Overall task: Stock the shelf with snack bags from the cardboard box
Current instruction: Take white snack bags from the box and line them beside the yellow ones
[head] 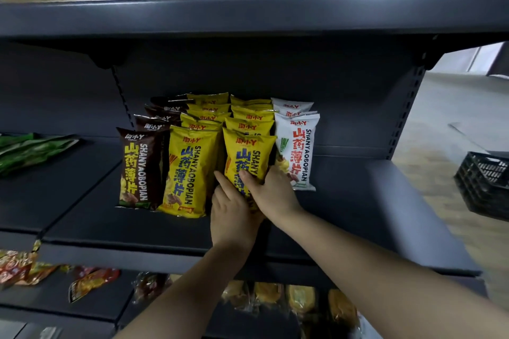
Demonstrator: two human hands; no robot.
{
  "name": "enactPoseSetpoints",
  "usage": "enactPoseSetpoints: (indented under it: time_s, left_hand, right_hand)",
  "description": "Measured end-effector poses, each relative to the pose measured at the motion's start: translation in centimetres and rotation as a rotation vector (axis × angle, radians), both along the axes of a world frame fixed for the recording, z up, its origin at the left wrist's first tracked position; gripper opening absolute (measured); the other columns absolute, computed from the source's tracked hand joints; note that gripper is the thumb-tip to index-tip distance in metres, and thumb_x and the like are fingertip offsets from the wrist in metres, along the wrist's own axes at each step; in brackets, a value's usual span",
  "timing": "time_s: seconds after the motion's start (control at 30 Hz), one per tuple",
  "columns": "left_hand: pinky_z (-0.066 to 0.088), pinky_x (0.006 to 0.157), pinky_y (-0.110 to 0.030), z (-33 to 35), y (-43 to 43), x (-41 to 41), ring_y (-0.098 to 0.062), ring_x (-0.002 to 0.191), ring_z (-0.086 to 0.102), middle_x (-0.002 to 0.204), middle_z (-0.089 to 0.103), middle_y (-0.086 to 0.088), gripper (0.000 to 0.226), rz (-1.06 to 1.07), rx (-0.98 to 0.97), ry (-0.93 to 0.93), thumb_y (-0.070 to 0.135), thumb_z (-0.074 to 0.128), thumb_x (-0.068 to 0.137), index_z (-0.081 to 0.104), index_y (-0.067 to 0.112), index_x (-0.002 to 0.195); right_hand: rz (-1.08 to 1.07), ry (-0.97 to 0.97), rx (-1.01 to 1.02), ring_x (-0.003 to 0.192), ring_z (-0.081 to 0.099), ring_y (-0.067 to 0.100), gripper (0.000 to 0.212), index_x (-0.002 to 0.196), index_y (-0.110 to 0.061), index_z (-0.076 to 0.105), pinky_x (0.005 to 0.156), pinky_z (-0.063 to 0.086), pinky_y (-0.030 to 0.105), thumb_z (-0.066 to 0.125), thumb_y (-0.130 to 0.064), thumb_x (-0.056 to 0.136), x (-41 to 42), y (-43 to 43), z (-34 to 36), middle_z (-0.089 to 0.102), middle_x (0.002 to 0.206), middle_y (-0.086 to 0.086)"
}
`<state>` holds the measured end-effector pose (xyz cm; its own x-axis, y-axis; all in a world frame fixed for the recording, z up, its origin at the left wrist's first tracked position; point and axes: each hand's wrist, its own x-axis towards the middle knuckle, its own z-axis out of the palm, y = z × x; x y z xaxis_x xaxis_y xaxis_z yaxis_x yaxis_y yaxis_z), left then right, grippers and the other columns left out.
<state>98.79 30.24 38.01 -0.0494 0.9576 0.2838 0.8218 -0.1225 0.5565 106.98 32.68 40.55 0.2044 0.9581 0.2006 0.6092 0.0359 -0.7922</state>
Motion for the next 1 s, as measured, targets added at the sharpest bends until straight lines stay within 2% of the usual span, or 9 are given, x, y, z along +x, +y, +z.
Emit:
enactPoseSetpoints:
  time_s: [0.1, 0.17, 0.23, 0.33, 0.4, 0.5, 0.63, 0.8, 1.0]
  left_hand:
    - [0.028, 0.111, -0.031, 0.2, -0.3, 0.0, -0.028, 0.137, 0.028, 0.145, 0.023, -0.018, 0.115, 0.025, -0.036, 0.032, 0.05, 0.062, 0.081, -0.015, -0.006, 0.144]
    - [0.029, 0.109, -0.03, 0.1, -0.4, 0.1, -0.028, 0.135, 0.032, 0.144, 0.026, -0.017, 0.114, 0.049, -0.017, 0.053, 0.055, 0.06, 0.081, -0.012, -0.005, 0.145]
    - [0.031, 0.108, -0.03, -0.1, -0.5, 0.2, -0.027, 0.133, 0.035, 0.143, 0.029, -0.017, 0.111, 0.071, 0.014, 0.081, 0.058, 0.056, 0.082, -0.009, -0.005, 0.146]
    - [0.032, 0.106, -0.03, -0.3, -0.4, 0.3, -0.028, 0.131, 0.037, 0.141, 0.032, -0.018, 0.108, 0.085, 0.044, 0.109, 0.058, 0.054, 0.083, -0.006, -0.006, 0.146]
    - [0.033, 0.106, -0.032, -0.4, -0.4, 0.3, -0.03, 0.13, 0.038, 0.14, 0.033, -0.019, 0.107, 0.094, 0.046, 0.109, 0.056, 0.056, 0.083, -0.004, -0.006, 0.147]
    - [0.035, 0.103, -0.035, -0.5, -0.2, 0.4, -0.033, 0.127, 0.04, 0.136, 0.036, -0.02, 0.106, 0.11, 0.062, 0.098, 0.053, 0.06, 0.082, 0.001, -0.005, 0.147]
    - [0.035, 0.102, -0.04, -0.5, 0.0, 0.4, -0.036, 0.125, 0.041, 0.135, 0.037, -0.021, 0.104, 0.107, 0.065, 0.074, 0.049, 0.064, 0.081, 0.004, -0.004, 0.147]
    - [0.033, 0.104, -0.041, -0.6, -0.1, 0.5, -0.036, 0.128, 0.038, 0.138, 0.035, -0.021, 0.104, 0.097, 0.081, 0.063, 0.048, 0.065, 0.081, 0.004, -0.004, 0.147]
    - [0.025, 0.11, -0.039, -0.5, -0.4, 0.4, -0.036, 0.135, 0.029, 0.144, 0.029, -0.023, 0.098, 0.076, 0.14, 0.03, 0.047, 0.058, 0.086, 0.003, -0.008, 0.146]
  right_hand:
    - [-0.088, -0.145, 0.032, 0.118, 0.048, 0.028, 0.061, 0.122, -0.008, 0.053, 0.094, 0.042, 0.037, 0.052, -0.058, 0.087, 1.0, -1.4, 0.6, 0.055, 0.122, 0.009]
    - [-0.259, -0.239, 0.077, 0.123, 0.04, 0.027, 0.058, 0.129, -0.011, 0.046, 0.097, 0.037, 0.04, 0.053, -0.053, 0.089, 2.3, -2.3, 0.7, 0.047, 0.128, 0.007]
    - [-0.325, -0.211, 0.082, 0.126, 0.037, 0.028, 0.062, 0.136, -0.01, 0.039, 0.098, 0.037, 0.04, 0.057, -0.047, 0.089, 3.7, -2.6, 0.4, 0.042, 0.134, 0.01]
    - [-0.268, -0.191, -0.035, 0.127, 0.039, 0.031, 0.066, 0.14, -0.006, 0.033, 0.097, 0.04, 0.042, 0.059, -0.039, 0.09, 5.6, -2.0, -0.5, 0.042, 0.138, 0.014]
    - [-0.212, -0.246, -0.084, 0.122, 0.046, 0.032, 0.06, 0.134, -0.005, 0.038, 0.093, 0.042, 0.04, 0.062, -0.036, 0.088, 6.4, -1.8, -1.3, 0.049, 0.133, 0.014]
    - [-0.21, -0.349, -0.085, 0.121, 0.048, 0.03, 0.05, 0.127, -0.006, 0.042, 0.092, 0.04, 0.038, 0.06, -0.034, 0.09, 6.8, -1.4, -1.8, 0.052, 0.13, 0.013]
    - [-0.247, -0.386, -0.084, 0.121, 0.047, 0.029, 0.036, 0.122, -0.009, 0.045, 0.093, 0.036, 0.039, 0.054, -0.029, 0.094, 7.4, -0.5, -1.5, 0.055, 0.129, 0.012]
    - [-0.254, -0.381, -0.079, 0.121, 0.048, 0.029, 0.035, 0.123, -0.011, 0.047, 0.094, 0.039, 0.041, 0.057, -0.027, 0.093, 7.9, 0.2, -1.8, 0.056, 0.128, 0.01]
    - [-0.183, -0.305, -0.043, 0.118, 0.05, 0.031, 0.035, 0.123, -0.004, 0.046, 0.094, 0.046, 0.04, 0.054, -0.02, 0.094, 8.7, -1.7, -0.9, 0.053, 0.127, 0.016]
